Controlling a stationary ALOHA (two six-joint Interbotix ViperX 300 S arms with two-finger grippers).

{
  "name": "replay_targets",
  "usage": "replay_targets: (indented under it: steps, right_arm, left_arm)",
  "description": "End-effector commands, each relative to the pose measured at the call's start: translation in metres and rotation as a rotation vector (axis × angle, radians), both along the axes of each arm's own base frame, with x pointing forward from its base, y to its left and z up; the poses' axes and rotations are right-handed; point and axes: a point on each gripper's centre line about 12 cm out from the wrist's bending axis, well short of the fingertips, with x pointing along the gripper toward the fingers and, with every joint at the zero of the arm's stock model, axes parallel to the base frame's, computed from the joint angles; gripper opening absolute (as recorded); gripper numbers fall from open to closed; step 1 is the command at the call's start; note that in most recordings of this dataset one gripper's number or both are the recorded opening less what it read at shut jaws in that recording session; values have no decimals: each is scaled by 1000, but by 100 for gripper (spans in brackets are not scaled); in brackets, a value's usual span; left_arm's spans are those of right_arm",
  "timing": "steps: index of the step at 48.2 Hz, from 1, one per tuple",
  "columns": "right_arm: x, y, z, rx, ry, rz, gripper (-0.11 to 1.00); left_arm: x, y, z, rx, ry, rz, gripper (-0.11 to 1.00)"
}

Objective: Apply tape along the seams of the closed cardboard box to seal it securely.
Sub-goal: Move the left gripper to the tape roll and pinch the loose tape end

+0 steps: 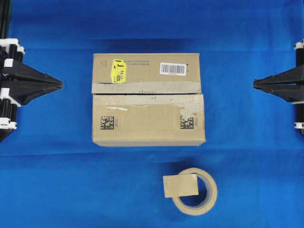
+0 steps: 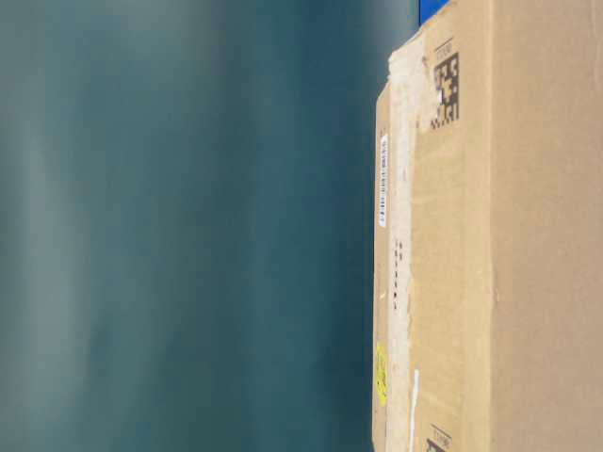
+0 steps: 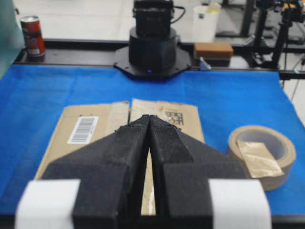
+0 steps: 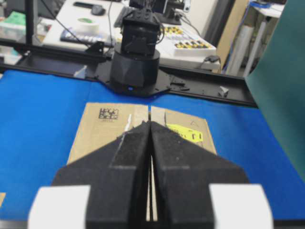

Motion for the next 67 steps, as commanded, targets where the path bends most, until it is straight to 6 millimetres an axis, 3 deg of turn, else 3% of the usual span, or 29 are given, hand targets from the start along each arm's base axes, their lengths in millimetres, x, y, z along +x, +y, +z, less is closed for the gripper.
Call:
replay_targets:
  steps: [1, 12, 27, 31, 41, 47, 56, 67]
  right_arm:
    - [3, -6, 18, -11, -44, -28, 0]
    - [5, -15, 22, -3, -35, -75, 0]
    - [9, -17, 17, -2, -14, -81, 0]
    - [10, -17, 16, 1, -9, -81, 0]
    - [12, -18, 14, 30, -3, -87, 0]
    - [12, -18, 13, 32, 3, -86, 0]
    - [14, -18, 9, 33, 22, -87, 0]
    - [15, -18, 3, 34, 55, -88, 0]
  left_arm:
    - [5, -3, 3, 63, 9, -12, 0]
    - [17, -26, 1, 267, -6, -99, 0]
    - [45, -66, -18, 599, 2, -234, 2]
    - [56, -75, -25, 640, 6, -258, 16]
    - [96, -106, -61, 817, 94, -359, 73]
    - [122, -124, -82, 933, 123, -401, 63]
    - [163, -144, -112, 1086, 139, -443, 64]
    - [194, -155, -139, 1263, 139, -469, 65]
